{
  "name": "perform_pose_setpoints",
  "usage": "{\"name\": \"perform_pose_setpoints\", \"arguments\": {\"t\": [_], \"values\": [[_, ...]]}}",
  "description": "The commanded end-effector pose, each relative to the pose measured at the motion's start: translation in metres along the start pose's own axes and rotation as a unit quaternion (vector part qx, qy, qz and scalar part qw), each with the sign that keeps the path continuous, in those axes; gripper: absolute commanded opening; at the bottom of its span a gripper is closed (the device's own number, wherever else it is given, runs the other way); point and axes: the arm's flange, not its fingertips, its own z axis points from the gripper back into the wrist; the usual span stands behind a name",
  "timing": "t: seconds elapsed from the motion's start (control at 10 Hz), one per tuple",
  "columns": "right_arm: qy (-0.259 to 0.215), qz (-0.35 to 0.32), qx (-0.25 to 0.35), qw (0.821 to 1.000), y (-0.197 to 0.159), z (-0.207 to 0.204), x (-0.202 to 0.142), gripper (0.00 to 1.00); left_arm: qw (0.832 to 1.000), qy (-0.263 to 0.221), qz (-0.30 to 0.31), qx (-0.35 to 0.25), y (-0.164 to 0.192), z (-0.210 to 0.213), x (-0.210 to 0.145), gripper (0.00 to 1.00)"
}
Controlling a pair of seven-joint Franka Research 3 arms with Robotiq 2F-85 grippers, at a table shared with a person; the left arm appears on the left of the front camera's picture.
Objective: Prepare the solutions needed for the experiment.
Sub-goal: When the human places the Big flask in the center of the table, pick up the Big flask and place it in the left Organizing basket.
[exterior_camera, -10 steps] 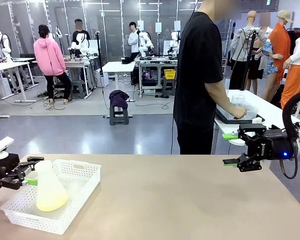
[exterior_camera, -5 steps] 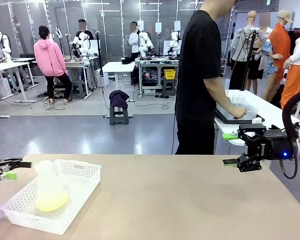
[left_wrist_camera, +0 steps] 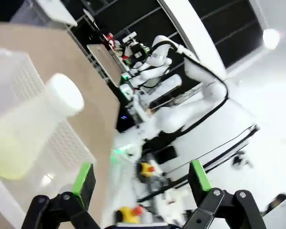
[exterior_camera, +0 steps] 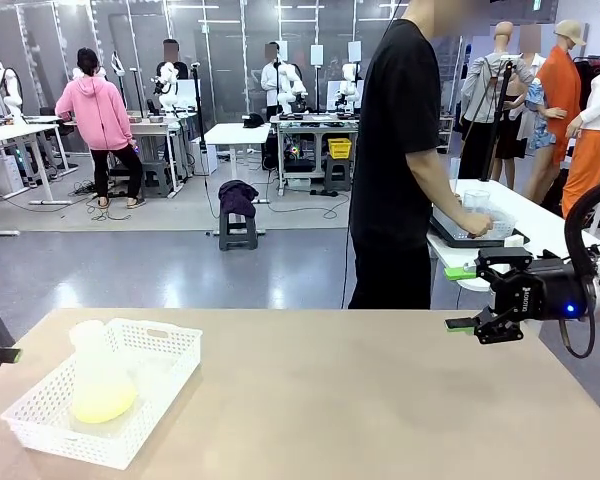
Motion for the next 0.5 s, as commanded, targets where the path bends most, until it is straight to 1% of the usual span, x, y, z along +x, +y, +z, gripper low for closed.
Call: {"name": "perform_pose_setpoints", "arguments": {"t": [0.0, 0.2, 0.3, 0.4], "values": [[0.001, 0.007, 0.002, 1.000, 0.0004, 0.0006, -0.0009, 0.96, 0.995, 0.014, 0.102, -0.005, -0.0079, 0.0017, 0.0085, 1.00], [0.001, 0.007, 0.002, 1.000, 0.0004, 0.0006, -0.0009, 0.96, 0.990, 0.010, 0.143, -0.007, -0.0064, 0.0023, 0.0100, 1.00], [0.001, 0.007, 0.002, 1.000, 0.0004, 0.0006, -0.0009, 0.96, 0.988, 0.010, 0.156, 0.001, -0.0043, 0.0022, 0.0077, 1.00], [0.001, 0.007, 0.002, 1.000, 0.0004, 0.0006, -0.0009, 0.96, 0.988, 0.012, 0.154, 0.015, -0.0047, -0.0004, 0.0053, 1.00]]}}
